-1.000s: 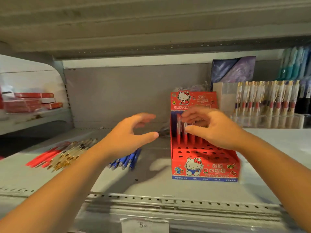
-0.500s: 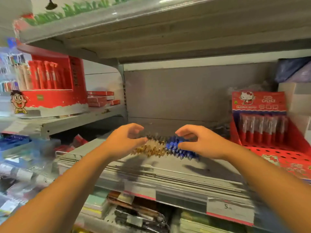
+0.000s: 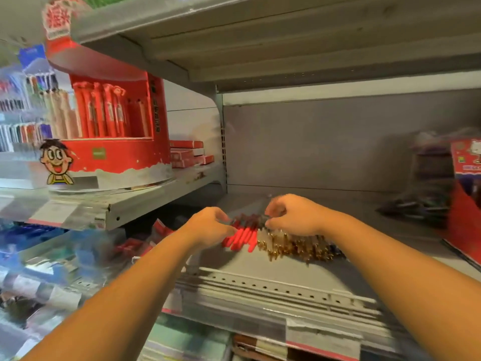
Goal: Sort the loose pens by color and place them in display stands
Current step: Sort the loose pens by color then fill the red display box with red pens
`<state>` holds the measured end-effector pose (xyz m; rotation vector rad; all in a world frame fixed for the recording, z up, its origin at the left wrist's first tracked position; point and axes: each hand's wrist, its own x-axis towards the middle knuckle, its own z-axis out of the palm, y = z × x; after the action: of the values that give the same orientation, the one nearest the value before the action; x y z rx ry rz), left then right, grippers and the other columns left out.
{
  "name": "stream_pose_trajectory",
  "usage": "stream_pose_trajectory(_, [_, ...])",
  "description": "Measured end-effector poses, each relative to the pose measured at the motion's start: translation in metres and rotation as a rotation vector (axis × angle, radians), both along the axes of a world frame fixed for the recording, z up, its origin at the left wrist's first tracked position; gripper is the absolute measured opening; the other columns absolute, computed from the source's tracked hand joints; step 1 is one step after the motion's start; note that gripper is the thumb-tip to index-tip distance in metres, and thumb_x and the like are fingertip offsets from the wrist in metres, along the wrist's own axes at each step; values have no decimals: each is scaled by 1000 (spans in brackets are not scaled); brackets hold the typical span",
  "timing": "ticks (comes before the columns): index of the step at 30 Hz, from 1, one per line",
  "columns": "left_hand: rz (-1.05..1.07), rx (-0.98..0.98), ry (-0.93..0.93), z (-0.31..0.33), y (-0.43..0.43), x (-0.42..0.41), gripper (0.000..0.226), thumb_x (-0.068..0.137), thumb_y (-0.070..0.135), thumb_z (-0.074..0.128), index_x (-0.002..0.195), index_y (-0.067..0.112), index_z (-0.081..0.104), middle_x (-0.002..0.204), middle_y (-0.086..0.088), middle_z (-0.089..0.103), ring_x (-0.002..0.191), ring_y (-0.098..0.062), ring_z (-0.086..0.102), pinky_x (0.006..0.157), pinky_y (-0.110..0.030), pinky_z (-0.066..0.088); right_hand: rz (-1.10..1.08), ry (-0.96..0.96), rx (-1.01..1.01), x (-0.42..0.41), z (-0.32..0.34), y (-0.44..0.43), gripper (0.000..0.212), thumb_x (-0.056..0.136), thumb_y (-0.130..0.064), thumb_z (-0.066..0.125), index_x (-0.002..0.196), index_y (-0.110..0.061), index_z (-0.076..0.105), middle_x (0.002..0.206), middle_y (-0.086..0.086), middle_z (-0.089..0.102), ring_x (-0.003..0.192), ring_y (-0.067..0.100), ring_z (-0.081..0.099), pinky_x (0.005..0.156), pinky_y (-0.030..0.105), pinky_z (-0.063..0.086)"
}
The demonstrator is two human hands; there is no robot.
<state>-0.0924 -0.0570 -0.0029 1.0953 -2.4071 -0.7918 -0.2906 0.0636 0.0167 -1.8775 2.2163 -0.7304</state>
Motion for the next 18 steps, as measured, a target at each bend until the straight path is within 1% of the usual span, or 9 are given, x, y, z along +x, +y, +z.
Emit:
stream_pose_trajectory(1, [-1,-4,-28,-1,-10,-6,35,86,32,71,116,19,58,108,1,53,102,-21,58,85,-33,48,2,50,39,-1,3,-12,28,90,-41,64,114,-29,58,114,-7,57,102,15,56,86,30,46])
stream_pose_trajectory(3, [1,2,-73,0,-25,-20,18,84,30,69,91,18,59,92,-5,51,82,-21,55,72,-33,44,12,167,122,-2,8,-34,24,92,-43,59,114,-33,56,110,-9,51,100,15,52,82,27,40])
stream_pose_trajectory(5, [3,14,-128,4,-37,-35,22,83,34,68,80,13,61,80,-8,55,70,-20,51,65,-33,42,40,257,202,-1,12,-52,25,93,-45,57,115,-33,56,109,-9,49,99,16,51,80,27,38])
stream_pose_trajectory(7, [-2,77,-225,9,-45,-51,30,85,41,65,96,14,64,92,-6,63,76,-19,58,72,-33,49,70,311,283,0,9,-66,28,92,-47,57,115,-31,61,105,-9,55,97,17,55,78,30,43])
stream_pose_trajectory(9, [-20,187,-349,16,-47,-65,32,91,46,57,106,18,59,102,-3,62,82,-18,59,79,-34,51,94,329,358,1,4,-76,26,91,-49,59,103,-27,67,95,-7,63,89,18,59,72,30,48])
stream_pose_trajectory(12, [-95,240,-507,24,-47,-80,33,93,48,54,110,19,50,101,-3,56,88,-21,57,85,-35,48,69,353,408,1,1,-80,33,86,-54,63,100,-25,67,94,-3,67,85,16,62,76,32,53])
stream_pose_trajectory(14, [-153,204,-565,26,-46,-86,34,92,47,58,108,18,49,93,-3,55,83,-21,57,79,-34,51,33,332,428,1,2,-78,34,85,-52,65,104,-24,65,97,-2,68,88,17,64,83,38,55])
stream_pose_trajectory(16, [-204,179,-597,28,-44,-90,35,92,45,59,110,17,49,97,-5,56,86,-22,57,75,-34,52,14,305,439,1,3,-76,27,85,-45,65,102,-24,66,95,-1,69,87,19,67,83,40,57])
stream_pose_trajectory(18, [-225,169,-586,27,-45,-90,39,93,45,58,117,15,50,111,-9,55,102,-29,58,89,-39,53,0,286,436,2,3,-75,12,85,-38,63,91,-28,64,92,-1,67,84,20,66,80,39,58])
